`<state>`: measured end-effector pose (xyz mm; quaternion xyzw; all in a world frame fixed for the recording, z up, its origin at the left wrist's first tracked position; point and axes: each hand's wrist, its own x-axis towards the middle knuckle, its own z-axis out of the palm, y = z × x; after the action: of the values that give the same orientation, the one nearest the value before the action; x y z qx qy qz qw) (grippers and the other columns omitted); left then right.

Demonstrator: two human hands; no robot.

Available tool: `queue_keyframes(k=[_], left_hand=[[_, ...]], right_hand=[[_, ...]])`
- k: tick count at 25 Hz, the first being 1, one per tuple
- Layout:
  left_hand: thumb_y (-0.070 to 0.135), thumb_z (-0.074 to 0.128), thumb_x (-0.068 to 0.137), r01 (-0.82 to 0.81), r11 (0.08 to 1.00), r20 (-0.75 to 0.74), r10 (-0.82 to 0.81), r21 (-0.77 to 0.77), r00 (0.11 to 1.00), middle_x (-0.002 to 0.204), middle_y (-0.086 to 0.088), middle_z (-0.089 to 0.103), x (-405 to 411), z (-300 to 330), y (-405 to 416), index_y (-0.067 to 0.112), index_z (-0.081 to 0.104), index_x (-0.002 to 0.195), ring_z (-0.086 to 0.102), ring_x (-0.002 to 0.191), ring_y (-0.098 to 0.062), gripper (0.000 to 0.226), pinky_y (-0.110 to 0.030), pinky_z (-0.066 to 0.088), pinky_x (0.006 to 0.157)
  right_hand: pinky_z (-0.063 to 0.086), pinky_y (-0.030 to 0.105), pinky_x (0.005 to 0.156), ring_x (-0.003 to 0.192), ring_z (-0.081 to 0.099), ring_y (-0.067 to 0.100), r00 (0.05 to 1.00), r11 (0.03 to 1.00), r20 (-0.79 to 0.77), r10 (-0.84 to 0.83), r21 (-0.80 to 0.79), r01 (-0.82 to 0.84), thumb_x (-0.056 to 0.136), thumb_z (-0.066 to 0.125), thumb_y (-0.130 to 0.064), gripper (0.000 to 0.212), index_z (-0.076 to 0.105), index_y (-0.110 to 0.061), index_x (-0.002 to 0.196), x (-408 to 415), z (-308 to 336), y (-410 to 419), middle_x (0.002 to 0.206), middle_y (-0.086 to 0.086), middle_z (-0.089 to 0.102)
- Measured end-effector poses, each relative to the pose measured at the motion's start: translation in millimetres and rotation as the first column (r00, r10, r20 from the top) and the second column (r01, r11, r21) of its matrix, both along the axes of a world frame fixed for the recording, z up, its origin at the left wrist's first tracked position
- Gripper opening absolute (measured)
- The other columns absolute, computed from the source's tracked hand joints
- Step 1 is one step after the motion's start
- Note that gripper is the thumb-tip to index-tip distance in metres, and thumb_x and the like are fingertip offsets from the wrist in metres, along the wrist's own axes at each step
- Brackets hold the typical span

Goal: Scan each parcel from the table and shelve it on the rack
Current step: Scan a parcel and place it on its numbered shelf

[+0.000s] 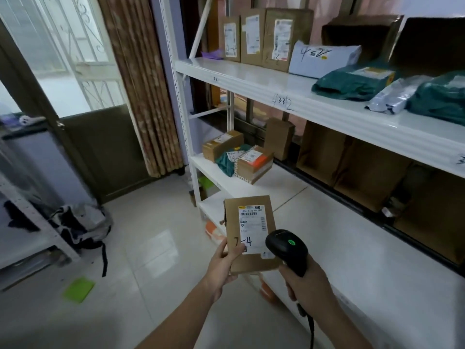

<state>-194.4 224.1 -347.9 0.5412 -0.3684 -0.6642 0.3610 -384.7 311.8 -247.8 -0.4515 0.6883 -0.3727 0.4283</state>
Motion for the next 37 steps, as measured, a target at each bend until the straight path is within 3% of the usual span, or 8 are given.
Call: queue_keyframes(k=[3, 6, 12, 16, 20, 23, 31, 37], left_hand=[[0.060, 0.077, 0.079, 0.003, 1.000, 0.000, -0.003, 0.022, 1.000, 0.127, 0.004, 0.069, 6.1, -2.9, -47.3, 0.041, 0.053, 0.139, 0.067, 0.114, -0.019, 0.067, -0.042, 0.054, 0.092], [0.069, 0.081, 0.066, 0.030, 0.999, 0.021, -0.031, 0.042, 0.999, 0.131, 0.002, 0.065, 11.1, -16.4, -102.8, 0.038, 0.050, 0.141, 0.064, 0.116, -0.021, 0.087, -0.049, 0.054, 0.101], [0.070, 0.089, 0.049, 0.107, 0.990, 0.039, -0.111, 0.092, 0.993, 0.127, -0.002, 0.067, 13.8, -45.0, -218.0, 0.025, 0.048, 0.139, 0.066, 0.114, -0.025, 0.108, -0.050, 0.056, 0.101], [0.068, 0.088, 0.049, 0.159, 0.980, 0.061, -0.167, 0.117, 0.984, 0.122, -0.002, 0.068, 8.1, -55.5, -289.8, 0.023, 0.051, 0.136, 0.068, 0.108, -0.023, 0.105, -0.042, 0.059, 0.090], [0.055, 0.089, 0.073, 0.226, 0.955, 0.046, -0.239, 0.191, 0.970, 0.121, -0.003, 0.064, -9.4, -63.3, -338.6, 0.023, 0.048, 0.138, 0.065, 0.106, -0.024, 0.083, -0.045, 0.061, 0.085], [0.051, 0.087, 0.077, 0.271, 0.934, 0.087, -0.298, 0.235, 0.951, 0.119, -0.005, 0.064, -30.7, -74.6, -374.7, 0.024, 0.048, 0.139, 0.066, 0.102, -0.025, 0.079, -0.042, 0.063, 0.080], [0.045, 0.086, 0.082, 0.273, 0.911, 0.166, -0.335, 0.310, 0.927, 0.117, -0.008, 0.063, -80.8, -103.0, -449.2, 0.020, 0.051, 0.139, 0.063, 0.092, -0.024, 0.072, -0.036, 0.055, 0.065], [0.044, 0.084, 0.084, 0.304, 0.893, 0.179, -0.376, 0.332, 0.909, 0.101, -0.001, 0.061, -95.5, -120.8, -490.4, 0.017, 0.050, 0.141, 0.061, 0.085, -0.021, 0.071, -0.033, 0.052, 0.059]], right_hand=[[0.045, 0.021, 0.045, 0.038, 0.050, 0.010, 0.999, 1.000, -0.033, -0.006, 0.015, 0.007, 0.091, 0.065, -0.009, 0.012, 0.058, -0.019, 0.090, 1.4, -1.8, -43.9, 0.046, 0.000, 0.056], [0.046, 0.031, 0.052, 0.042, 0.052, 0.015, 0.998, 0.998, -0.055, -0.037, 0.049, 0.040, 0.090, 0.066, -0.013, 0.012, 0.061, -0.020, 0.097, 4.7, -7.8, -90.1, 0.050, 0.003, 0.058], [0.046, 0.025, 0.048, 0.042, 0.056, 0.016, 0.985, 0.983, -0.096, -0.146, 0.101, 0.155, 0.089, 0.065, -0.012, 0.023, 0.061, -0.019, 0.110, 19.6, -20.0, -173.8, 0.047, 0.006, 0.060], [0.046, 0.019, 0.044, 0.039, 0.056, 0.014, 0.958, 0.956, -0.140, -0.252, 0.120, 0.269, 0.087, 0.067, -0.011, 0.023, 0.062, -0.017, 0.109, 28.9, -21.3, -223.0, 0.046, 0.005, 0.061], [0.045, 0.021, 0.042, 0.037, 0.055, 0.014, 0.931, 0.918, -0.144, -0.336, 0.172, 0.358, 0.089, 0.066, -0.012, 0.021, 0.060, -0.017, 0.109, 20.6, -23.3, -251.6, 0.046, 0.006, 0.061], [0.040, 0.022, 0.039, 0.036, 0.050, 0.015, 0.920, 0.897, -0.117, -0.373, 0.207, 0.390, 0.091, 0.064, -0.010, 0.030, 0.057, -0.021, 0.117, 8.5, -30.0, -275.9, 0.048, 0.008, 0.059], [0.043, 0.026, 0.050, 0.051, 0.056, 0.017, 0.908, 0.882, -0.082, -0.410, 0.219, 0.418, 0.091, 0.065, -0.012, 0.035, 0.054, -0.027, 0.121, -23.1, -61.4, -338.5, 0.063, 0.005, 0.061], [0.045, 0.029, 0.053, 0.054, 0.057, 0.018, 0.886, 0.853, -0.098, -0.454, 0.238, 0.464, 0.090, 0.065, -0.015, 0.036, 0.051, -0.034, 0.117, -23.2, -68.2, -368.5, 0.065, 0.002, 0.064]])
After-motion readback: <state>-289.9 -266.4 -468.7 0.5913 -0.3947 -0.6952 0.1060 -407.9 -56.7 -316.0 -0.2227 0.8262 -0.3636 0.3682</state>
